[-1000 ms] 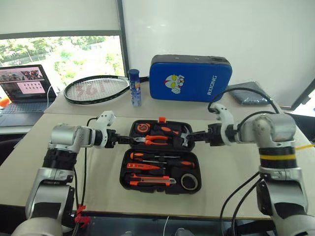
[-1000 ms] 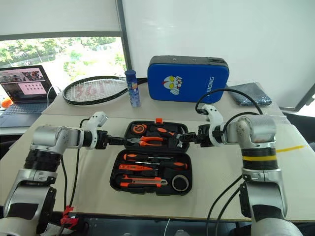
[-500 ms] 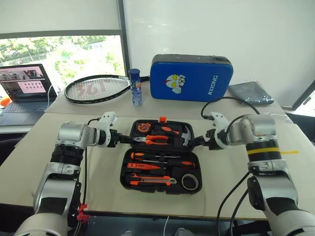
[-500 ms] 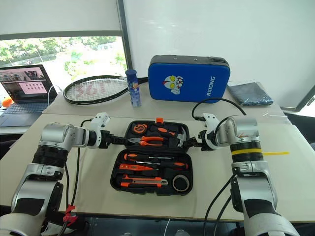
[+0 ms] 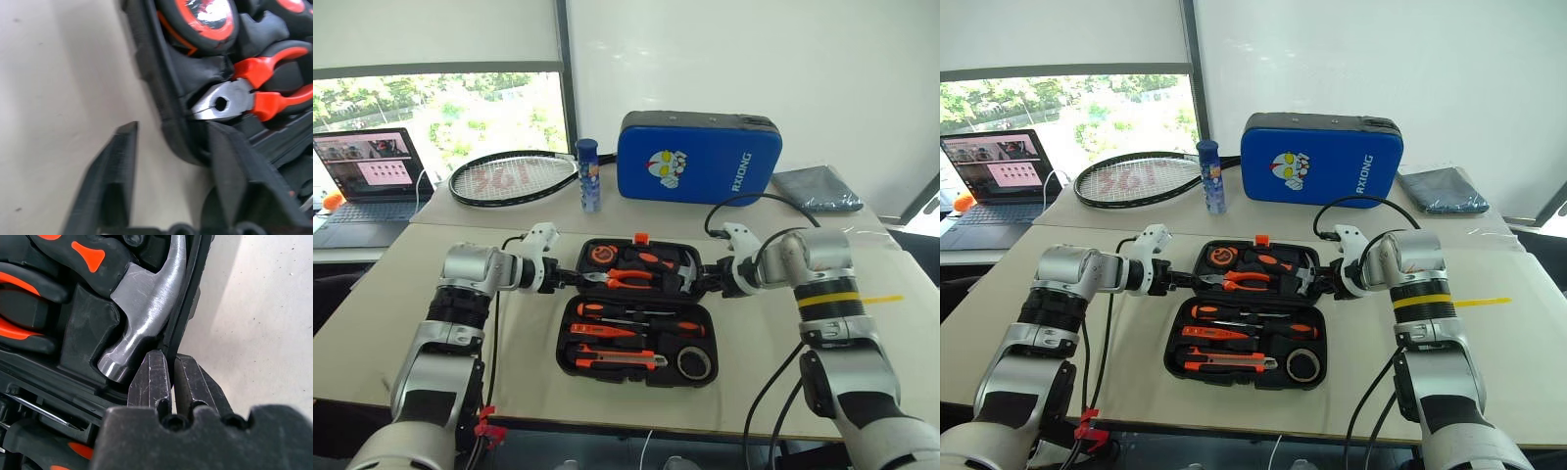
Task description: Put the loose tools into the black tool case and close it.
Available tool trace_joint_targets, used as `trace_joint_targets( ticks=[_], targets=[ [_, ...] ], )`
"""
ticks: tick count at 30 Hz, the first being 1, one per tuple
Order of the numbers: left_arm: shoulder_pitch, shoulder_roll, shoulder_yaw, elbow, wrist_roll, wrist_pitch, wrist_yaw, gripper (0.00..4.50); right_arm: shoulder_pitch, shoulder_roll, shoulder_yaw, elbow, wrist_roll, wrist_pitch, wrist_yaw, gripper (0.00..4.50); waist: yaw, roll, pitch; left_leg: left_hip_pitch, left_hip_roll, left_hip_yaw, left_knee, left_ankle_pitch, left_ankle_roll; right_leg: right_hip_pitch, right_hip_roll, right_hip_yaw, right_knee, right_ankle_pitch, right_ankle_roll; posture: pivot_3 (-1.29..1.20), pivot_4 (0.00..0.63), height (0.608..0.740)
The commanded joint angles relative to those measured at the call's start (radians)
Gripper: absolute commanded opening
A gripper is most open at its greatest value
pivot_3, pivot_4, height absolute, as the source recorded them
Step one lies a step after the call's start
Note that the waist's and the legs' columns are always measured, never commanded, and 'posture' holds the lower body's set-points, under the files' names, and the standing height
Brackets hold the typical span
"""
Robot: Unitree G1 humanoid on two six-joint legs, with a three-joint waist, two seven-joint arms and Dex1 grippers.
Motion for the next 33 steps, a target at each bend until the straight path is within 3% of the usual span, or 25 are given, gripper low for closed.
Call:
trace_joint_targets(
  ticks=[1,4,11,15,23,33],
  targets=[
    [-0.001,-0.009,0.006,0.025,0.014,-0.002,0.026,0.21,-0.006,-0.002,-0.011,-0.007,-0.008,0.003,-0.010,0.00,0.001,0.002,-0.001,0.000,0.000,0.000,0.000,0.000,0.000,0.000,0.000,0.000,0.000,0.000,0.000,0.00,0.150,0.740],
    [0.006,-0.003,0.031,0.016,0.012,-0.017,0.031,0.06,0.012,0.010,-0.052,-0.034,0.004,-0.015,-0.020,0.00,-0.001,0.003,-0.001,0.001,0.000,0.000,0.000,0.000,0.000,0.001,0.000,0.000,0.000,0.000,0.000,0.00,0.150,0.740],
    [0.148,0.003,0.159,-0.179,-0.098,-0.161,-0.069,0.06,0.184,-0.033,-0.069,-0.324,0.089,-0.257,0.146,0.00,-0.012,0.003,-0.001,-0.001,0.000,0.000,0.000,0.000,0.000,-0.002,0.000,0.001,0.001,0.000,0.000,0.00,0.150,0.740],
    [0.298,-0.002,0.198,-0.312,-0.120,-0.325,-0.117,0.06,0.376,-0.071,-0.067,-0.477,0.059,-0.614,0.259,0.00,-0.012,0.003,-0.001,-0.005,0.001,0.000,-0.002,0.000,0.000,-0.005,0.000,0.000,-0.001,0.000,0.000,0.00,0.150,0.740],
    [0.521,-0.049,0.196,-0.376,-0.044,-0.905,-0.232,0.06,0.685,-0.061,-0.070,-0.517,-0.035,-1.268,0.391,0.00,-0.006,0.002,-0.001,-0.007,0.001,0.001,-0.002,-0.001,0.000,-0.004,-0.001,0.001,-0.003,0.001,0.002,0.00,0.150,0.740],
    [0.651,-0.028,0.132,-0.278,0.089,-1.480,-0.332,0.06,0.805,-0.094,-0.047,-0.352,-0.169,-1.898,0.463,0.00,-0.009,0.002,-0.001,-0.002,0.001,0.003,-0.002,-0.001,0.000,-0.002,0.000,0.003,-0.007,0.001,0.002,0.00,0.150,0.740]
  ],
)
